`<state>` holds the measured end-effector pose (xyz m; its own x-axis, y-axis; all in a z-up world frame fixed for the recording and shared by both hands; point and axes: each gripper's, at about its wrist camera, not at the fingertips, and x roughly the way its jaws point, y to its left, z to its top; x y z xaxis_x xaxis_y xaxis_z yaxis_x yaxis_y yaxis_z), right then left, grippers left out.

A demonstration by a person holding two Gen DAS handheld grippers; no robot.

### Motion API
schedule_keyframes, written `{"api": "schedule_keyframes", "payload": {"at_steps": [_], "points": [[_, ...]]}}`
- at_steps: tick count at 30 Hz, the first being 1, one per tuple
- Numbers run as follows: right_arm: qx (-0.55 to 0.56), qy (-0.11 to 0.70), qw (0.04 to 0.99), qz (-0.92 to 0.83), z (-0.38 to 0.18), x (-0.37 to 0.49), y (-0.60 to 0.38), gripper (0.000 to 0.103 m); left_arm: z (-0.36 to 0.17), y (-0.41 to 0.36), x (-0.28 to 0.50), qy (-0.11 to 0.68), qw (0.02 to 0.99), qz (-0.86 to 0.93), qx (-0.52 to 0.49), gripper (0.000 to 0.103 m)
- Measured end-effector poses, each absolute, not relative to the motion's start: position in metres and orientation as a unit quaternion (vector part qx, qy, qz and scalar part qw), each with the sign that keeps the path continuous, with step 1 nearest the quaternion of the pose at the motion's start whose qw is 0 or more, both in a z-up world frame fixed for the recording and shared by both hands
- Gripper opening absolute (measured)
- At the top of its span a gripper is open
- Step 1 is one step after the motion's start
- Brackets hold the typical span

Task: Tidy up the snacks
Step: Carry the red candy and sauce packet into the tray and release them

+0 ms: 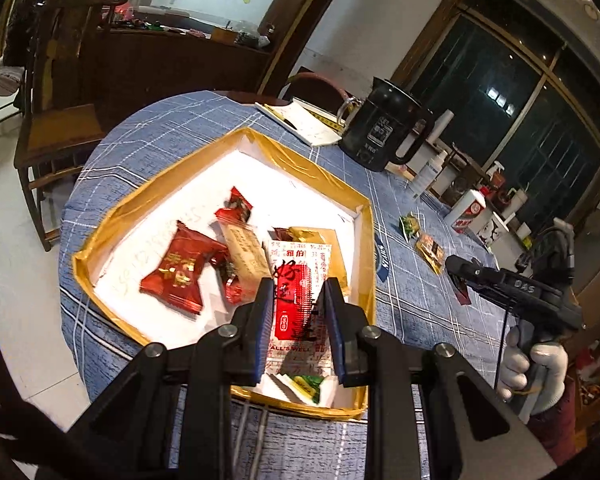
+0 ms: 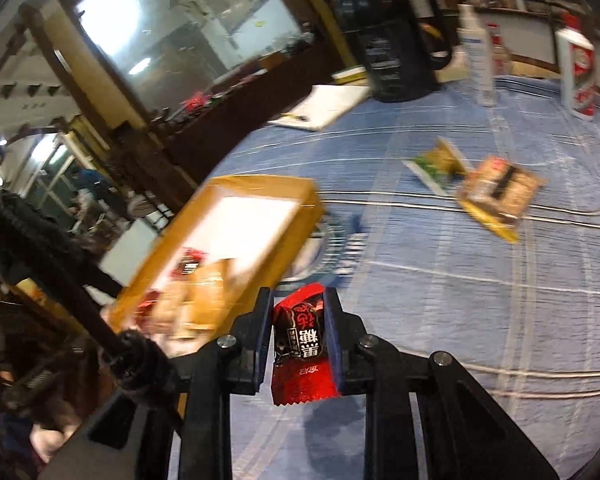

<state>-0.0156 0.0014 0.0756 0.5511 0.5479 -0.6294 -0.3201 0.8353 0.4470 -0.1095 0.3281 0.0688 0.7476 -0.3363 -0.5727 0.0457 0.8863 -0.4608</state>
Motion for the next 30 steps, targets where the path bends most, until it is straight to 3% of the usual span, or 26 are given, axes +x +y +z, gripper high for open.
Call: {"api": "schedule_keyframes", "payload": {"at_steps": [5, 17, 20, 25, 28, 30], "points": [[0.119, 0.41, 0.854, 0.297, 0.083, -0.022, 0.069, 0.024, 0.055, 0.337, -0.097, 0.357, 0.906, -0.094, -0.207, 0.027], [0.075, 0.463, 0.825, 0.315, 0.04, 0.014, 0.183, 0.025, 0.036, 0.35, -0.08, 0.374, 0.9, -0.084, -0.21, 0.03], [0.068, 0.449, 0.835, 0.311, 0.041, 0.01, 0.186, 0.031, 0.042, 0.352, -0.087, 0.361, 0.905, -0.081, -0.212, 0.036], [0.068, 0.397, 0.861, 0.311, 0.061, -0.018, 0.176, 0.037, 0.06, 0.346, -0.108, 0.329, 0.926, -0.042, -0.179, 0.057], [0.084, 0.365, 0.877, 0.3, 0.072, -0.044, 0.16, 0.04, 0.072, 0.339, -0.122, 0.312, 0.939, 0.017, -0.142, 0.08], [0.085, 0.343, 0.89, 0.289, 0.077, -0.067, 0.148, 0.042, 0.08, 0.332, -0.133, 0.296, 0.947, 0.054, -0.117, 0.085]]}}
